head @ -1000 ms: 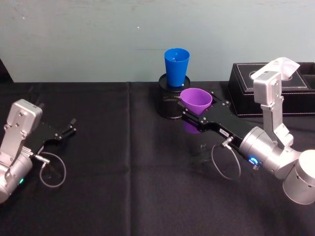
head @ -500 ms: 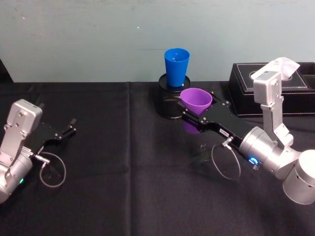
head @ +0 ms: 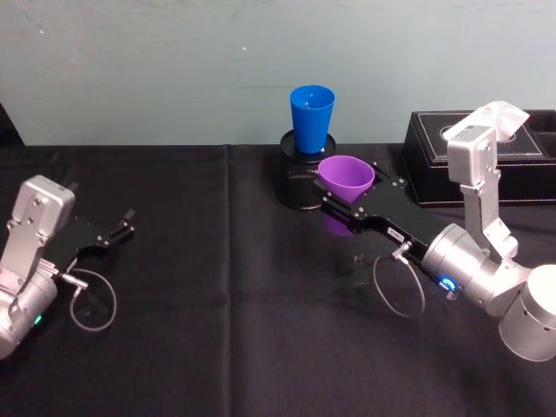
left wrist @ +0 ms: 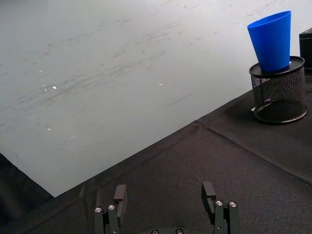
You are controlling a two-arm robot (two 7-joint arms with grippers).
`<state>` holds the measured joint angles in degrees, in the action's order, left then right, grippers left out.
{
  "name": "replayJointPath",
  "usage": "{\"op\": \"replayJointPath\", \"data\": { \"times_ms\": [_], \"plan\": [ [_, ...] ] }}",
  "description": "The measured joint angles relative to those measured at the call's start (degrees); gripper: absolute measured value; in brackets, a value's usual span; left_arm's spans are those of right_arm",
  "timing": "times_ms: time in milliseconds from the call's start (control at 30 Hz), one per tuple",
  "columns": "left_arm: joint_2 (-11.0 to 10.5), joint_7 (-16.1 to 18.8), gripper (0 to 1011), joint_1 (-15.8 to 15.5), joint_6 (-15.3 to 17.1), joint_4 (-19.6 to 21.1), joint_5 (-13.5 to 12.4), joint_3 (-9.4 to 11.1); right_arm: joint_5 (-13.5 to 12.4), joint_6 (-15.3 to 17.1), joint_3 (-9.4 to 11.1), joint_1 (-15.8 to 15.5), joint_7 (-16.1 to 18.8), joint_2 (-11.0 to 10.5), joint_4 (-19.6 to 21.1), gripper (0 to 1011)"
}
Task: Pick up one cup with a gripper and tap it against the other cup.
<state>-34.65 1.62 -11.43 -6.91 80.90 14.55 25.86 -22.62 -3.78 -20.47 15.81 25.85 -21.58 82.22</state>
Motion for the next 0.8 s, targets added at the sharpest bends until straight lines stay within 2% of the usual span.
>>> {"op": "replayJointPath", "data": {
  "times_ms": [133, 267, 367, 500, 800],
  "plan": [
    [0.00, 0.00, 1000, 0.00, 0.00, 0.00, 0.00, 0.00, 0.00, 0.00, 0.00, 0.00, 0.00, 0.00, 0.00, 744],
    [0.00, 0.00, 1000, 0.00, 0.00, 0.00, 0.01, 0.00, -0.25, 1.19, 0.21, -0.23, -0.17, -0.10, 3.23, 744],
    [0.00, 0.00, 1000, 0.00, 0.00, 0.00, 0.01, 0.00, -0.37, 1.56, 0.21, 0.09, -0.39, 0.14, 3.73, 744],
    [0.00, 0.00, 1000, 0.01, 0.00, 0.00, 0.00, 0.00, -0.51, 1.60, -0.03, 1.65, -0.46, 1.08, 2.44, 744],
    [0.00, 0.00, 1000, 0.00, 0.00, 0.00, 0.01, 0.00, 0.28, 2.19, -1.76, 7.22, -0.46, 4.03, -4.86, 746]
  ]
}}
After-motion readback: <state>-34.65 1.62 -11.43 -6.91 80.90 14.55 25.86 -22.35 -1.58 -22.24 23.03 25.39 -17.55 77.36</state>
